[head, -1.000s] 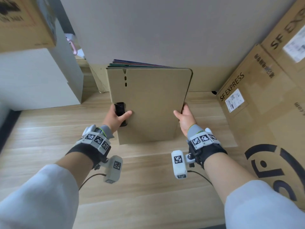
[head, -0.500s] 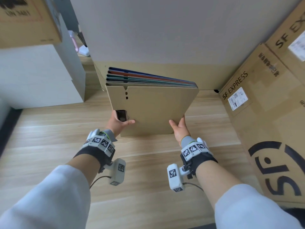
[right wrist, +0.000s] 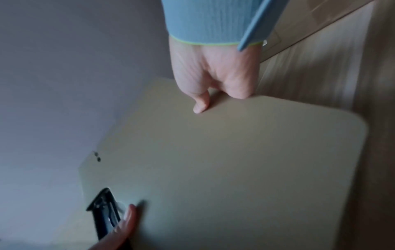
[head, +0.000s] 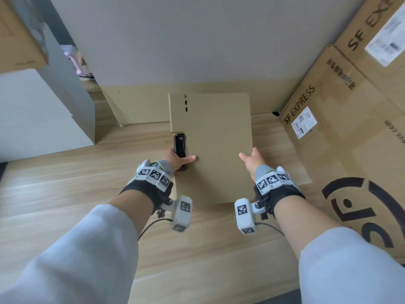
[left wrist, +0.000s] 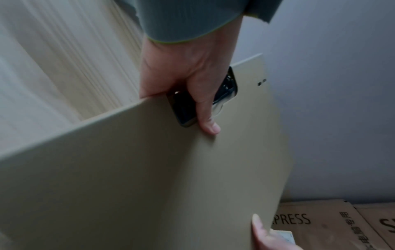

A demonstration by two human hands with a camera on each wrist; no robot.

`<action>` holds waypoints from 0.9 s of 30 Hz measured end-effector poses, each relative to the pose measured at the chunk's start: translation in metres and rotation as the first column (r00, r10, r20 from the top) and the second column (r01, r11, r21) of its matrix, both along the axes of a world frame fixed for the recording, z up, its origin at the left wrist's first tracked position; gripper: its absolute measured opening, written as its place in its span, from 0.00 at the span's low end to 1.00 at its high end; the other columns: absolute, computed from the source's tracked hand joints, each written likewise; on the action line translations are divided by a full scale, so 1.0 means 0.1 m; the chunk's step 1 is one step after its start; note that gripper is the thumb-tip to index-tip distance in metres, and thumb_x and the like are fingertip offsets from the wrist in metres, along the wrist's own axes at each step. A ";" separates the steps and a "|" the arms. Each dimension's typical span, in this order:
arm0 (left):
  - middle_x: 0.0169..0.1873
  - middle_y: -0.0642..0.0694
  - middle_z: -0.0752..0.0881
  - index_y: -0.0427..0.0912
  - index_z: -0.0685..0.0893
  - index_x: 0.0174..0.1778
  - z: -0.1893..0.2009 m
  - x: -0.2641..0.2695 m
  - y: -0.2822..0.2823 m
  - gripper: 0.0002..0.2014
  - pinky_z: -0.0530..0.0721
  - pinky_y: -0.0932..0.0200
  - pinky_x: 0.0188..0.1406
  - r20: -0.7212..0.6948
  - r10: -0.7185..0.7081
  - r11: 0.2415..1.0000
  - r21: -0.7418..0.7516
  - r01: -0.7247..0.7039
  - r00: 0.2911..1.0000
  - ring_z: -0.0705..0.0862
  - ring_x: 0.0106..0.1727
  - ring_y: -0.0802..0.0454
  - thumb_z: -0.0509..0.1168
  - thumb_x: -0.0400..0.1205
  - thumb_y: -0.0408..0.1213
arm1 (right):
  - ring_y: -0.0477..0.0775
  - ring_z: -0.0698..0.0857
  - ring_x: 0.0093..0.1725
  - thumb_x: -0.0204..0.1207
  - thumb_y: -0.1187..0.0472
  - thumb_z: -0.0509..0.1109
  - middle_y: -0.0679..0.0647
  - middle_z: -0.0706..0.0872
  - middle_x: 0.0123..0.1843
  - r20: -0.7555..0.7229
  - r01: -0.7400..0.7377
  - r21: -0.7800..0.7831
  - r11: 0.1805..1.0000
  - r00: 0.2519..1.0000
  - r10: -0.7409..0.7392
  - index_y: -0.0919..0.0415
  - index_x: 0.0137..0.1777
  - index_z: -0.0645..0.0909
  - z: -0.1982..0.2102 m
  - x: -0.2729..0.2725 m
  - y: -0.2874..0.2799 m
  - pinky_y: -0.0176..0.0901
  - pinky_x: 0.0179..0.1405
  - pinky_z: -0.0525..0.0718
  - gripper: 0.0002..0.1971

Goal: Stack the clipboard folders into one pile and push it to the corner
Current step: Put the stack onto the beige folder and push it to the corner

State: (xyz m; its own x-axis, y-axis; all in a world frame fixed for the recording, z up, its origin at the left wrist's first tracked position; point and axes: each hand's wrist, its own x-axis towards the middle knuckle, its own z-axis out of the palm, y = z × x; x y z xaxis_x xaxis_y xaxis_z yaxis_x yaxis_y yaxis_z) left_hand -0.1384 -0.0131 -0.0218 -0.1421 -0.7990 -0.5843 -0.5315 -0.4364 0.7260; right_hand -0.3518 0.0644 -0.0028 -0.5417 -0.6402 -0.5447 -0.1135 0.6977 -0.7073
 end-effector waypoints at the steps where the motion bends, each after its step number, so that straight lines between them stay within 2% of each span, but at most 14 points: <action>1: 0.65 0.36 0.82 0.29 0.74 0.71 0.00 -0.11 0.01 0.35 0.78 0.53 0.68 0.028 -0.032 0.999 0.031 0.031 0.999 0.81 0.66 0.38 0.74 0.74 0.47 | 0.60 0.57 0.84 0.82 0.61 0.60 0.57 0.54 0.86 -0.008 0.015 0.028 0.999 1.000 -0.015 0.61 0.84 0.45 -0.01 -0.11 -0.01 0.53 0.81 0.58 0.35; 2: 0.63 0.37 0.82 0.28 0.74 0.71 -0.02 -0.27 0.02 0.35 0.77 0.57 0.62 0.055 -0.075 0.995 0.074 0.071 0.996 0.81 0.62 0.40 0.72 0.75 0.48 | 0.61 0.58 0.83 0.82 0.62 0.60 0.58 0.55 0.85 -0.022 0.031 0.056 0.998 0.999 -0.030 0.62 0.83 0.46 -0.02 -0.26 -0.01 0.53 0.80 0.58 0.34; 3: 0.62 0.37 0.81 0.29 0.73 0.72 -0.03 -0.44 0.02 0.35 0.75 0.57 0.57 0.076 -0.118 0.988 0.108 0.109 0.990 0.79 0.58 0.42 0.71 0.76 0.50 | 0.61 0.59 0.83 0.82 0.62 0.60 0.59 0.56 0.85 -0.034 0.044 0.081 0.996 0.999 -0.042 0.63 0.83 0.48 -0.03 -0.41 -0.01 0.53 0.80 0.59 0.34; 4: 0.64 0.36 0.81 0.29 0.73 0.72 -0.03 -0.60 0.02 0.36 0.75 0.56 0.58 0.096 -0.136 0.982 0.147 0.121 0.986 0.78 0.57 0.43 0.70 0.76 0.52 | 0.62 0.60 0.83 0.82 0.63 0.60 0.60 0.57 0.85 -0.040 0.059 0.105 0.993 0.998 -0.055 0.64 0.83 0.48 -0.04 -0.56 -0.01 0.53 0.79 0.59 0.33; 7: 0.68 0.36 0.80 0.28 0.71 0.73 -0.09 -1.05 0.00 0.39 0.76 0.50 0.72 0.100 -0.133 0.968 0.226 0.108 0.986 0.79 0.68 0.39 0.72 0.74 0.53 | 0.64 0.61 0.82 0.82 0.63 0.61 0.61 0.58 0.84 -0.049 0.092 0.167 0.982 0.995 -0.085 0.64 0.83 0.50 -0.11 -1.00 0.01 0.55 0.79 0.61 0.33; 9: 0.66 0.37 0.81 0.28 0.72 0.72 -0.14 -1.35 -0.01 0.41 0.75 0.49 0.72 0.116 -0.155 0.961 0.249 0.123 0.981 0.79 0.69 0.39 0.72 0.72 0.55 | 0.64 0.62 0.81 0.81 0.63 0.62 0.61 0.60 0.83 -0.050 0.116 0.189 0.975 0.993 -0.108 0.64 0.82 0.51 -0.16 -1.27 -0.02 0.56 0.78 0.62 0.33; 12: 0.56 0.39 0.84 0.30 0.77 0.67 -0.22 -1.70 -0.06 0.39 0.79 0.49 0.70 0.122 -0.151 0.960 0.256 0.116 0.981 0.83 0.63 0.40 0.74 0.69 0.57 | 0.65 0.66 0.80 0.80 0.63 0.64 0.62 0.64 0.82 -0.073 0.139 0.199 0.970 0.989 -0.126 0.66 0.81 0.56 -0.19 -1.60 -0.09 0.56 0.78 0.65 0.32; 14: 0.46 0.41 0.84 0.32 0.81 0.57 -0.25 -1.86 -0.09 0.32 0.80 0.52 0.65 0.135 -0.167 0.960 0.248 0.130 0.977 0.83 0.56 0.43 0.73 0.70 0.58 | 0.64 0.67 0.79 0.79 0.63 0.65 0.61 0.66 0.81 -0.085 0.153 0.196 0.969 0.987 -0.138 0.65 0.81 0.59 -0.20 -1.75 -0.14 0.56 0.78 0.66 0.31; 16: 0.42 0.43 0.82 0.32 0.81 0.54 -0.26 -2.03 -0.13 0.31 0.80 0.54 0.61 0.158 -0.193 0.956 0.251 0.150 0.968 0.82 0.52 0.44 0.71 0.71 0.60 | 0.64 0.69 0.78 0.78 0.63 0.66 0.61 0.69 0.80 -0.099 0.165 0.196 0.967 0.984 -0.147 0.64 0.80 0.62 -0.25 -1.93 -0.21 0.56 0.78 0.67 0.31; 19: 0.43 0.43 0.82 0.35 0.82 0.56 -0.29 -2.24 -0.17 0.30 0.80 0.55 0.53 0.185 -0.191 0.961 0.238 0.145 0.964 0.81 0.46 0.45 0.69 0.73 0.60 | 0.63 0.69 0.78 0.79 0.63 0.66 0.60 0.70 0.80 -0.118 0.172 0.199 0.965 0.981 -0.151 0.65 0.79 0.63 -0.34 -2.11 -0.28 0.53 0.76 0.67 0.29; 21: 0.44 0.43 0.84 0.38 0.81 0.50 -0.30 -2.30 -0.16 0.28 0.83 0.54 0.57 0.208 -0.179 0.962 0.242 0.127 0.962 0.84 0.47 0.44 0.68 0.72 0.62 | 0.63 0.71 0.77 0.79 0.64 0.65 0.61 0.72 0.78 -0.137 0.176 0.193 0.965 0.979 -0.151 0.66 0.78 0.65 -0.39 -2.15 -0.31 0.53 0.75 0.68 0.27; 23: 0.46 0.42 0.86 0.38 0.78 0.46 -0.34 -2.38 -0.16 0.29 0.85 0.51 0.62 0.236 -0.157 0.967 0.232 0.101 0.959 0.88 0.52 0.43 0.69 0.70 0.64 | 0.64 0.72 0.77 0.79 0.64 0.65 0.60 0.72 0.78 -0.150 0.174 0.190 0.966 0.978 -0.146 0.65 0.78 0.66 -0.43 -2.18 -0.34 0.53 0.74 0.69 0.27; 25: 0.49 0.41 0.87 0.38 0.79 0.48 -0.36 -2.44 -0.16 0.31 0.85 0.49 0.63 0.279 -0.149 0.970 0.225 0.086 0.949 0.88 0.55 0.41 0.68 0.69 0.65 | 0.64 0.71 0.77 0.79 0.64 0.65 0.60 0.72 0.78 -0.148 0.180 0.188 0.966 0.977 -0.153 0.63 0.78 0.65 -0.46 -2.19 -0.37 0.54 0.74 0.69 0.27; 27: 0.58 0.40 0.85 0.37 0.80 0.56 -0.36 -2.48 -0.16 0.35 0.82 0.51 0.66 0.347 -0.155 0.973 0.214 0.083 0.925 0.85 0.61 0.41 0.66 0.70 0.67 | 0.64 0.71 0.77 0.79 0.63 0.65 0.60 0.72 0.79 -0.150 0.172 0.191 0.966 0.978 -0.145 0.62 0.79 0.65 -0.48 -2.18 -0.40 0.53 0.74 0.70 0.27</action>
